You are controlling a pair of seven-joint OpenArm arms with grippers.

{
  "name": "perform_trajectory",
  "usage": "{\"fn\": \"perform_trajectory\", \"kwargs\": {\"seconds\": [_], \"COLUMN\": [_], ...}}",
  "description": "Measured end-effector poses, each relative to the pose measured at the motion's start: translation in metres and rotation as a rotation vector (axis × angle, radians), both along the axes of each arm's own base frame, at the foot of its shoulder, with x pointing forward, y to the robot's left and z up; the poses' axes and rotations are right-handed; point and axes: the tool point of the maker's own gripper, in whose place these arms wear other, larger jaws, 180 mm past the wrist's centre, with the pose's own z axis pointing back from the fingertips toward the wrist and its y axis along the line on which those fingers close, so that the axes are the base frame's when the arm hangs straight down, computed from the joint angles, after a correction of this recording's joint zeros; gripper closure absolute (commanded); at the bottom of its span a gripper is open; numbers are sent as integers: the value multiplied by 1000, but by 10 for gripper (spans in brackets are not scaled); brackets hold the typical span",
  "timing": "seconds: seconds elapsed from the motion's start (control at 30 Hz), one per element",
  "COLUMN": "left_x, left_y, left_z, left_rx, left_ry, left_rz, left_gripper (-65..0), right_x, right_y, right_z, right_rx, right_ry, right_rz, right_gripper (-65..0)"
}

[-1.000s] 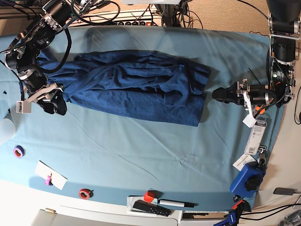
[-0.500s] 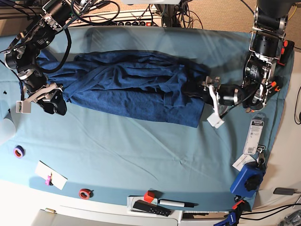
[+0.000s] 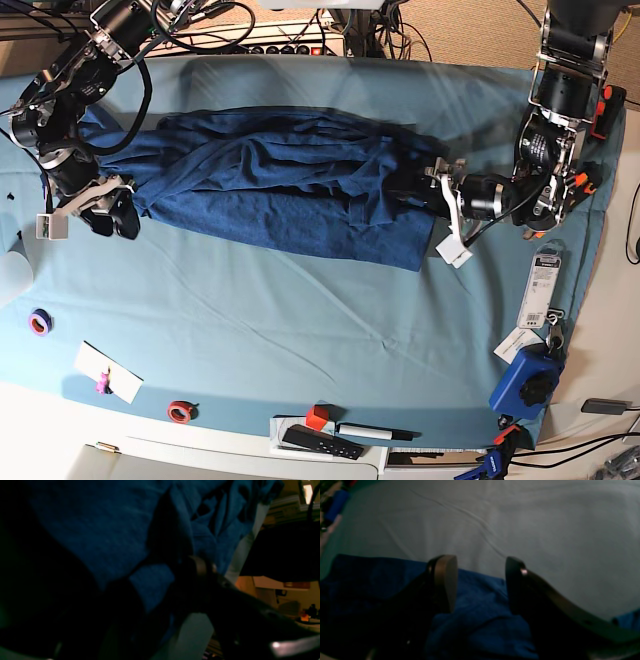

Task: Layout the t-shirt on the table in an organized manner, then fold the t-shirt properly
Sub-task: 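Grasp the shirt strip end with the left gripper, right gripper holding the other end, then fold the held strip end with the left gripper toward the right gripper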

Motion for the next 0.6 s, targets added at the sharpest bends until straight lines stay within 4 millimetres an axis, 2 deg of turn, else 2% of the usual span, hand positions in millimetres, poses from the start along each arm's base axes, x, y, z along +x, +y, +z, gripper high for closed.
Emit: {"fn": "perform_trajectory", "kwargs": {"seconds": [0.07,0.17,0.3,0.43,0.6], "left_x": [-2,-10,-13,-10,5], "left_y": [-9,-25,-39,-51,-53], "left_z": [0,-5,5,11,23], "left_rx": [-12,-21,-92,-127,-131], "left_ry": [5,18,-7,-24,-65], "left_rz": [-10,-43,-72,-84,-85], "left_gripper": [-215,0,0,0,0], "right_x": [-1,0,-3,-4,-15], "right_y": [-2,-7,-19,-34,-69], "right_z": [-2,-2,-9,-5,8], "right_rx": [-11,-18,-59,-94,-140], "right_ry": [11,13,49,61,52], "right_rz": [-6,-35,-89,-122,-200], "right_gripper": [-309,-309,-309,-309,-309]}}
